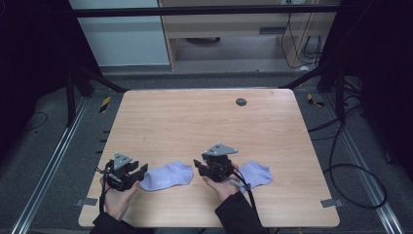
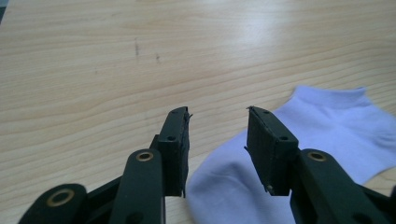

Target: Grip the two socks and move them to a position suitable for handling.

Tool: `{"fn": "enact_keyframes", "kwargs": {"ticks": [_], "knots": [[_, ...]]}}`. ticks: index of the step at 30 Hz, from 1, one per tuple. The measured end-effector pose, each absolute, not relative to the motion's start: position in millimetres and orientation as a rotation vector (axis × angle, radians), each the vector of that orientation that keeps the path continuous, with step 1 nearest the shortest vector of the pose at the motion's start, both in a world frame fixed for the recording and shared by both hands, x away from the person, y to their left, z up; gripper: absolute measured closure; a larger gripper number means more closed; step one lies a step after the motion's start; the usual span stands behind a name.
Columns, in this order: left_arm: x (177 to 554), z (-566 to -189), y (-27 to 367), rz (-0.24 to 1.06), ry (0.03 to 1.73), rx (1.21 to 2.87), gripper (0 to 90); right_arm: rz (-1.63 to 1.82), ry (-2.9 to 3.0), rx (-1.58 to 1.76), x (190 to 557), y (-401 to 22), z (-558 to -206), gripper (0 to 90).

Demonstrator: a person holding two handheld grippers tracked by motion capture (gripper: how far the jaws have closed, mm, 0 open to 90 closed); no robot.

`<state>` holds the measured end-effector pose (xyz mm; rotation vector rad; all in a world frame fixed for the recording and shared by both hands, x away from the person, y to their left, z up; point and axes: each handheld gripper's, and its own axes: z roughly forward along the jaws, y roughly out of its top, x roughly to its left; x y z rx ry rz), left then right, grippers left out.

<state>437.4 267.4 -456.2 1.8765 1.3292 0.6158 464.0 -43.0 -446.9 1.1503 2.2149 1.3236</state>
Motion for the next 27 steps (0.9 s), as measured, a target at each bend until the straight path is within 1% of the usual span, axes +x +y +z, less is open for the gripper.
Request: {"fn": "enact_keyframes", "kwargs": {"ticks": [6, 14, 18, 23, 27], "knots": [[434, -449, 249, 0.586, 1.265, 1.889, 57.0, 1.293, 2.158, 1.188, 466, -88, -436, 54.2], [433, -447, 222, 0.528, 1.207, 1.916, 56.2, 1.213, 2.105, 1.209, 456, -152, -436, 49.9], [435, -447, 205, 0.498, 1.183, 1.927, 56.2, 1.182, 2.083, 1.237, 449, -179, -441, 49.4], [436, -451, 174, 0.457, 1.127, 1.970, 56.8, 1.127, 2.078, 1.279, 441, -209, -454, 50.1], [437, -456, 148, 0.428, 1.084, 2.010, 57.1, 1.088, 2.080, 1.318, 438, -225, -464, 51.8]]}}
